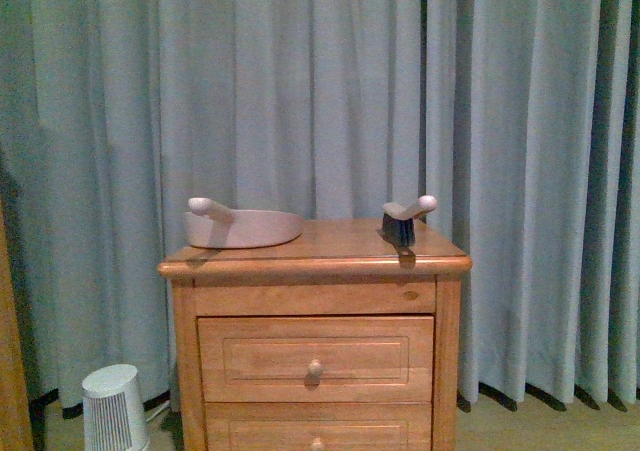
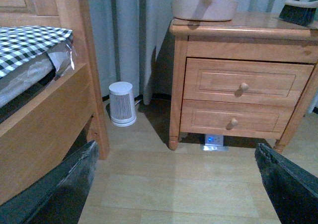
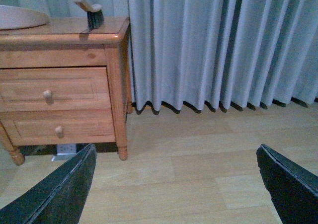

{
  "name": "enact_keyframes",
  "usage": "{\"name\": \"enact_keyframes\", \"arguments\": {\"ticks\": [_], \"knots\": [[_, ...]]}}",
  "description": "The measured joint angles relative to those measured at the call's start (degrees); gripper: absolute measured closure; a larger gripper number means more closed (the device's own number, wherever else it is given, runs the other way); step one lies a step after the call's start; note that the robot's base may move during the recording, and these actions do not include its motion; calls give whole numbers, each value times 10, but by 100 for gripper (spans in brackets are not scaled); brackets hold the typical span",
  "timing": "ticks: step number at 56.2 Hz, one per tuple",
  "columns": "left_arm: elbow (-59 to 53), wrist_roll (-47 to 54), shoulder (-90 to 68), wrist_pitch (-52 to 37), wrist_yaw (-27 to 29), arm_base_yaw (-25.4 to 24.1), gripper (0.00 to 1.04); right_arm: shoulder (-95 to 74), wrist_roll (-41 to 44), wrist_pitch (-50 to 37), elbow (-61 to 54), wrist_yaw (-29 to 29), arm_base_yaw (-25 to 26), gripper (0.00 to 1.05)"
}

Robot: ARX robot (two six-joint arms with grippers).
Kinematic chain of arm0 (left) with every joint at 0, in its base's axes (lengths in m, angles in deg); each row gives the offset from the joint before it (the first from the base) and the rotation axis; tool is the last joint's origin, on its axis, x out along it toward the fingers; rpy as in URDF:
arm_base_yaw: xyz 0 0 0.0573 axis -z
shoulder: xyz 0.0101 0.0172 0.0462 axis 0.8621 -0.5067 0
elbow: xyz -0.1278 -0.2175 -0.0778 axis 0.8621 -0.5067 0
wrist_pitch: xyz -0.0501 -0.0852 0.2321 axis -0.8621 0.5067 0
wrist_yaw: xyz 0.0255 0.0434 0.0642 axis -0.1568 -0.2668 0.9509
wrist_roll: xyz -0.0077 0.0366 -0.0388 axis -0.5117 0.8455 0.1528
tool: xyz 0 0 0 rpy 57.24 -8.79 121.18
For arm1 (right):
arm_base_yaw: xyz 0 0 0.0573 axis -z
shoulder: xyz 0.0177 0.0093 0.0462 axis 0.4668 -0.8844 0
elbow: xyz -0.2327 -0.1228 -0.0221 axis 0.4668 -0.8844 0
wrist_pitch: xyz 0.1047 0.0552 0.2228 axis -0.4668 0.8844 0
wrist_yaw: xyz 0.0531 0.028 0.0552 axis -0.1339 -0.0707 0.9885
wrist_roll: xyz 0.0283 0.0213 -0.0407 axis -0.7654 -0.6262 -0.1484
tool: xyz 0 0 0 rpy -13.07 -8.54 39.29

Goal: Clean up trash

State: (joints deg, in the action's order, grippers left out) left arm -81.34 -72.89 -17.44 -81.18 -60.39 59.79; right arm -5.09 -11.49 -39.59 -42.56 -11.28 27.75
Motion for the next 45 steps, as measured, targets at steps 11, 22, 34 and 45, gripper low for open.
{"name": "enact_keyframes", "arguments": {"ticks": [11, 22, 34, 45], "knots": [[0, 0, 0, 0, 0, 0, 8, 0, 0, 0, 0, 0, 0, 7], [0, 0, 0, 0, 0, 0, 8, 0, 0, 0, 0, 0, 0, 7], [0, 0, 0, 0, 0, 0, 8, 0, 0, 0, 0, 0, 0, 7], [0, 0, 0, 0, 0, 0, 8, 0, 0, 0, 0, 0, 0, 7]]}}
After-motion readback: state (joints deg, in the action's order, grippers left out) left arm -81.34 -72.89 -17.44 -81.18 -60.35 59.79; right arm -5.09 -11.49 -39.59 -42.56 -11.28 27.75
